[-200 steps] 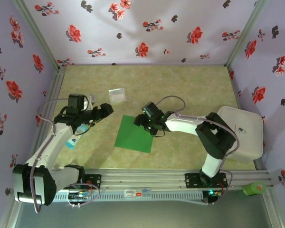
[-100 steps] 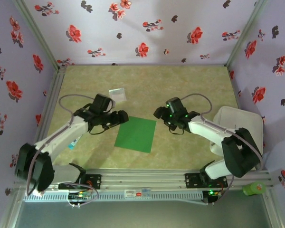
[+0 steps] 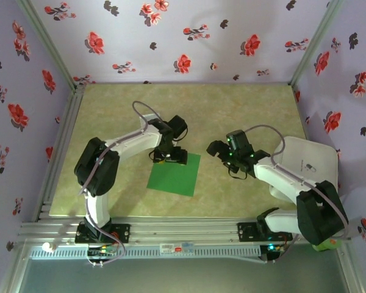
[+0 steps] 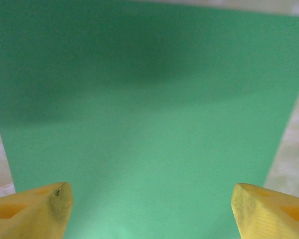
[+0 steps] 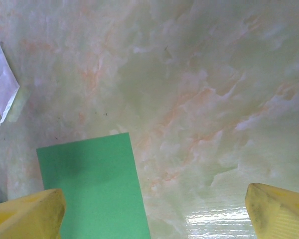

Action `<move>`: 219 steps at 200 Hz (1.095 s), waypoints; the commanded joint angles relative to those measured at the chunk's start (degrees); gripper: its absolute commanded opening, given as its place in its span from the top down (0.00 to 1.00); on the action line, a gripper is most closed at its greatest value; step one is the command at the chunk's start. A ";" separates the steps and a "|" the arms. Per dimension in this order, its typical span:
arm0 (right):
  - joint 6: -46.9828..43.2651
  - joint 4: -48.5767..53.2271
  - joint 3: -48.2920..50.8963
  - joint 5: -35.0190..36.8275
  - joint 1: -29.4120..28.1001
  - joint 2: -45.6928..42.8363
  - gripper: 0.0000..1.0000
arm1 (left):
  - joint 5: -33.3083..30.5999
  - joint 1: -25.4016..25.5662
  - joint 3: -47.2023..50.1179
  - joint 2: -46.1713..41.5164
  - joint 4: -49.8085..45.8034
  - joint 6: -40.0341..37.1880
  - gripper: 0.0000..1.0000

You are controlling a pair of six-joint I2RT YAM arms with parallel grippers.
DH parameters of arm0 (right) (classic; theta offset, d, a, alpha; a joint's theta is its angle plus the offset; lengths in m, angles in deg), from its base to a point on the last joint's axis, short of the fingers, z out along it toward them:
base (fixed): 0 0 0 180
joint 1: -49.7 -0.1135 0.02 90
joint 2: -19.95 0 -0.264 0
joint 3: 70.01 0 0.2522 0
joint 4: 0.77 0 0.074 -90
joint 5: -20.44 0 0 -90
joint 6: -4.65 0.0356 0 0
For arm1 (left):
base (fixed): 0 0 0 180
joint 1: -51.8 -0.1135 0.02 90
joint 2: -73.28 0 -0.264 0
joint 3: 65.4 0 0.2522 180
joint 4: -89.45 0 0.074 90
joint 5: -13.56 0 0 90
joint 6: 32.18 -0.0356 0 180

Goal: Fold a paper plane with a square sheet of paper (pick it up from the middle)
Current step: Move the square sheet of paper to the center of the table, then first fold the square sheet of paper in half at the center of the table.

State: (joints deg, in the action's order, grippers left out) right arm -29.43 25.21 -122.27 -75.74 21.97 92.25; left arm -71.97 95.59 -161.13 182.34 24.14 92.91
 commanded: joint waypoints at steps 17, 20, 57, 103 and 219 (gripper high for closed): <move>-3.31 -2.22 1.45 2.64 0.65 -2.72 0.01 | -0.50 0.82 -3.95 3.49 -5.96 -3.19 0.16; -3.27 -2.22 1.50 2.86 0.71 -2.77 0.01 | -0.51 0.96 -4.06 3.71 -5.97 -3.14 0.15; -3.27 -2.39 1.95 3.27 1.25 -3.42 0.01 | -0.51 2.21 -5.04 6.16 -4.49 -1.76 0.14; -3.42 -2.48 3.02 2.97 1.27 -4.99 0.01 | -2.08 3.14 -4.55 7.97 -2.64 -0.16 0.13; 0.86 -7.24 7.14 -4.36 1.27 -3.78 0.01 | -3.68 4.57 -1.60 10.31 -1.36 1.12 0.12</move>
State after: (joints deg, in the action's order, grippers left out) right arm -29.43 19.03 -115.41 -78.86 22.87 87.63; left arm -74.55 99.24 -164.24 191.28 23.44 93.24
